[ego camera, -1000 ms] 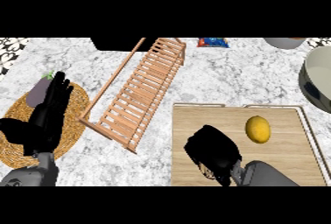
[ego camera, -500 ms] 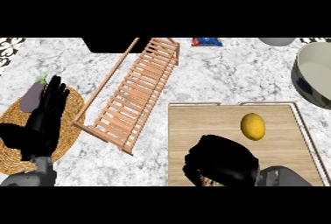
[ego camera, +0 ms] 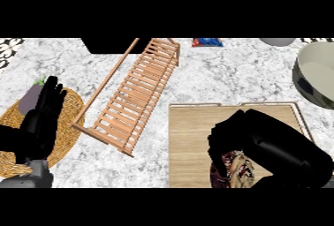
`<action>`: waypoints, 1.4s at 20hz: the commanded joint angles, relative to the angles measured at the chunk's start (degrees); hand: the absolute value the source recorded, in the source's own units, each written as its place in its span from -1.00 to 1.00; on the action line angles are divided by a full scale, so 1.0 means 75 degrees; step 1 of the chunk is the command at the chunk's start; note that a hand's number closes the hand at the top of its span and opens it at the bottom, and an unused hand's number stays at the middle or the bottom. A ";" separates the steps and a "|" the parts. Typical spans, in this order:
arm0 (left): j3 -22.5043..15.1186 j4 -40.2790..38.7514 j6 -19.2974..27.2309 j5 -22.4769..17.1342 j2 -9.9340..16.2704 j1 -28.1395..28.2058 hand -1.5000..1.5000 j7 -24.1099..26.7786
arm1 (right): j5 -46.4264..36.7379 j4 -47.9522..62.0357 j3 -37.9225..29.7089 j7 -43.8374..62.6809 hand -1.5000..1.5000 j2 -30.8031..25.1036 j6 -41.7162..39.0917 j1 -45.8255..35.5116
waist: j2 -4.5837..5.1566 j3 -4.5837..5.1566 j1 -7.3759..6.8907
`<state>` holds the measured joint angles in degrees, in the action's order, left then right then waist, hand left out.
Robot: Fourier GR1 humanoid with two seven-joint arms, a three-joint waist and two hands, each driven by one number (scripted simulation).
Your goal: Pick the cupcake from the tray and place it in the tiered shelf
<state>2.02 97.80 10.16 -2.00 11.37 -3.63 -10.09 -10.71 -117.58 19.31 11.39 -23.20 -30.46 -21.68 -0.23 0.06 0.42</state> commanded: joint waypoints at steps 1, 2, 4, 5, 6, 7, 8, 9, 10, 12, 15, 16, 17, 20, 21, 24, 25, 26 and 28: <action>0.0346 -0.0165 -0.0154 -0.0149 0.0214 -0.0292 0.00 -0.0071 | 0.0530 -0.0086 -0.1021 0.0856 1.00 0.0159 -0.0122 -0.0751 | 0.0024 -0.0002 -0.0057; 0.0066 -0.0084 -0.0094 0.0007 -0.0051 0.0004 0.00 0.0190 | 0.0752 -0.0016 -0.1325 0.0900 1.00 0.0120 -0.0258 -0.0990 | 0.0024 -0.0003 -0.0072; 0.0084 -0.0241 -0.0197 0.0007 -0.0079 0.0181 0.00 0.0465 | 0.0968 0.0924 -0.1457 0.1416 1.00 0.0400 -0.0348 -0.2051 | 0.0036 0.0001 -0.0136; 0.0474 -0.0853 -0.0533 -0.0258 0.0191 -0.0198 0.00 0.0725 | 0.0915 0.0772 -0.1518 0.1368 1.00 0.0392 -0.0386 -0.1973 | 0.0037 0.0000 -0.0084; 0.0122 0.0039 -0.0185 -0.0026 -0.0024 -0.0122 0.00 -0.0138 | 0.0910 0.0517 -0.1673 0.1395 1.00 0.0428 -0.0323 -0.1603 | 0.0023 -0.0006 -0.0077; 0.0074 -0.0198 -0.0178 0.0062 -0.0180 -0.0025 0.00 0.0225 | 0.0452 0.0993 -0.1211 0.1416 1.00 0.0841 -0.0189 -0.1910 | 0.0030 -0.0005 -0.0099; 0.0139 -0.0184 0.0013 0.0138 -0.0037 -0.0578 0.00 -0.0363 | 0.0544 0.1469 -0.1303 0.1758 1.00 0.1018 -0.0001 -0.2703 | 0.0035 -0.0003 -0.0123; 0.0150 -0.0350 -0.0211 0.0075 -0.0111 -0.0164 0.00 0.0352 | 0.0660 0.1708 -0.1573 0.1667 1.00 0.0985 -0.0115 -0.2915 | 0.0035 -0.0002 -0.0125; -0.0055 -0.0144 0.0057 0.0309 -0.0209 -0.0456 0.00 -0.0253 | -0.0132 0.1988 -0.1140 0.1213 1.00 0.1254 0.0255 -0.2637 | 0.0039 -0.0006 -0.0124; 0.0212 -0.0330 -0.0183 0.0067 -0.0065 -0.0530 0.00 -0.0023 | -0.0162 0.2733 -0.1306 0.1251 1.00 0.1490 0.0388 -0.3334 | 0.0046 -0.0004 -0.0143; 0.0180 -0.0249 -0.0206 0.0078 -0.0242 0.0017 0.00 0.0372 | -0.0652 0.3611 -0.1298 0.0249 1.00 0.1660 0.0665 -0.3168 | 0.0051 -0.0005 -0.0153; -0.0195 -0.0238 0.0114 0.0527 -0.0462 -0.0212 0.00 0.0145 | -0.0640 0.3717 -0.1381 0.0890 1.00 0.1847 0.0716 -0.3733 | 0.0042 -0.0005 -0.0131; 0.0239 -0.0197 -0.0203 0.0082 -0.0176 -0.0293 0.00 0.0039 | -0.0785 0.3963 -0.1349 0.0574 1.00 0.1958 0.0835 -0.3629 | 0.0042 -0.0005 -0.0135; -0.0071 0.0031 -0.0006 0.0385 -0.0387 -0.0150 0.00 -0.0048 | -0.1370 0.4966 -0.1126 -0.0227 1.00 0.2297 0.1363 -0.3684 | 0.0051 -0.0007 -0.0169; 0.0231 -0.0135 -0.0327 0.0116 -0.0118 -0.0244 0.00 -0.0093 | -0.1433 0.4672 -0.1117 0.0174 1.00 0.2561 0.1527 -0.3764 | 0.0038 -0.0006 -0.0131; 0.0191 -0.0369 -0.0371 0.0193 -0.0217 -0.0042 0.00 0.0464 | -0.1911 0.5875 -0.1111 -0.0865 1.00 0.2877 0.2289 -0.3877 | 0.0061 -0.0005 -0.0175; 0.0029 0.0146 -0.0170 0.0298 -0.0328 -0.0131 0.00 -0.0216 | -0.1709 0.6082 -0.1382 -0.0893 1.00 0.2752 0.1949 -0.4125 | 0.0045 -0.0007 -0.0152; 0.0242 -0.0536 -0.0437 0.0195 -0.0199 -0.0016 0.00 0.0611 | -0.2035 0.6408 -0.1204 -0.1235 1.00 0.3064 0.2623 -0.4094 | 0.0067 -0.0004 -0.0183; 0.0274 -0.0098 -0.0323 0.0185 -0.0181 -0.0238 0.00 -0.0001 | -0.1699 0.6532 -0.0907 -0.1052 1.00 0.3075 0.2977 -0.4308 | 0.0044 -0.0006 -0.0163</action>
<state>3.23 96.80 7.82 -0.58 9.70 -4.47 -9.23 -23.21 -73.12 10.74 5.80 -2.10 -13.33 -52.50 0.17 0.02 -0.92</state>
